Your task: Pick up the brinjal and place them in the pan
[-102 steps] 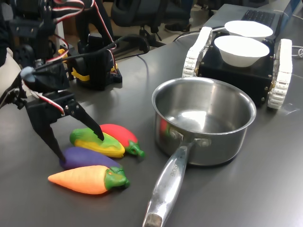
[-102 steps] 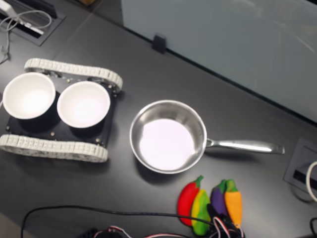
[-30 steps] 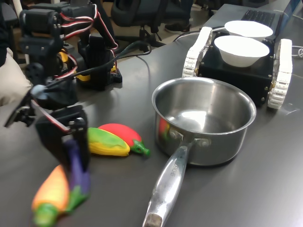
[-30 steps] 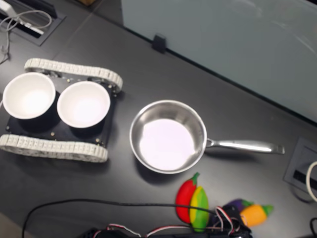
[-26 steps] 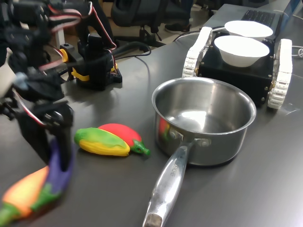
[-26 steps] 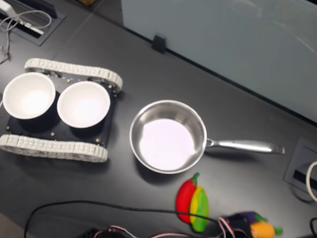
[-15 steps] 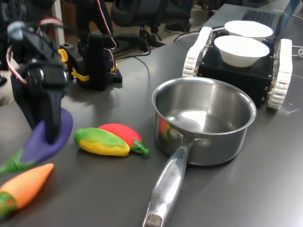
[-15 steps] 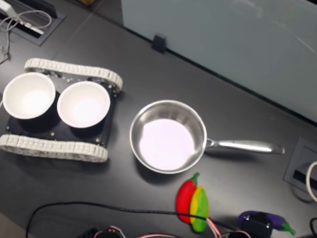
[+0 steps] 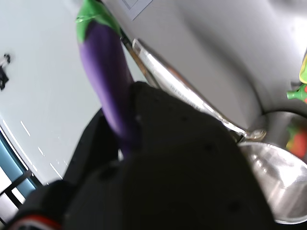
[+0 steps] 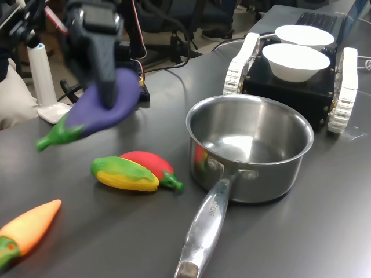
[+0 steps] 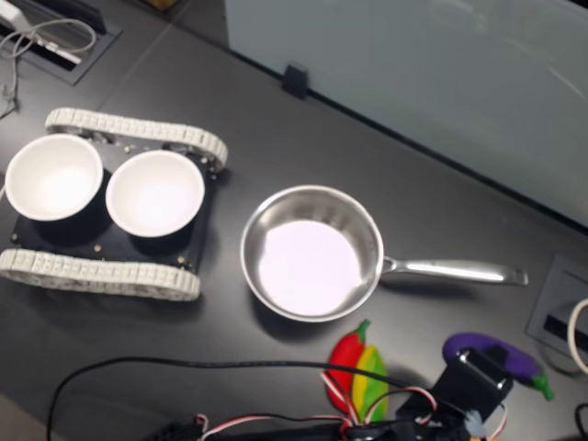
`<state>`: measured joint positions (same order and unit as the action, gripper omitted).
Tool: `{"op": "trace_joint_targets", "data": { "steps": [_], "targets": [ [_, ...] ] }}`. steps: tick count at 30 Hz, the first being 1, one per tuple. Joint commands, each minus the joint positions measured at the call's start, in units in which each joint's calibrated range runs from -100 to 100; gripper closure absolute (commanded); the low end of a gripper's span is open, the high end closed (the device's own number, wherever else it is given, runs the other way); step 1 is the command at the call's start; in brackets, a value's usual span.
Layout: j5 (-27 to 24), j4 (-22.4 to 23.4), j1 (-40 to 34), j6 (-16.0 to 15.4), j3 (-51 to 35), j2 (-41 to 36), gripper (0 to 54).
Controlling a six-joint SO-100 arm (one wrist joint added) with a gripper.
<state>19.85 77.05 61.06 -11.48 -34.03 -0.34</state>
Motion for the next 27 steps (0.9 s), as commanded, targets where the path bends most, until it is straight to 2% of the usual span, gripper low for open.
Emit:
{"op": "trace_joint_targets", "data": {
  "steps": [1, 6, 11, 17, 21, 27],
  "targets": [
    [-5.4, -3.2, -4.6, -0.5, -2.0, -9.0, 53.6],
    [-9.5, -3.2, -8.9, 0.6, -0.5, -13.6, 53.6],
    [-12.2, -2.6, -15.6, 3.3, 1.4, -18.2, 53.6],
    [-14.6, -2.5, -26.1, 8.1, 6.9, -24.3, 53.6],
    [-15.7, -2.6, -34.7, 12.7, 10.6, -27.7, 53.6],
    [-16.8, -4.2, -41.8, 16.0, 17.3, -31.8, 53.6]
  ]
}}
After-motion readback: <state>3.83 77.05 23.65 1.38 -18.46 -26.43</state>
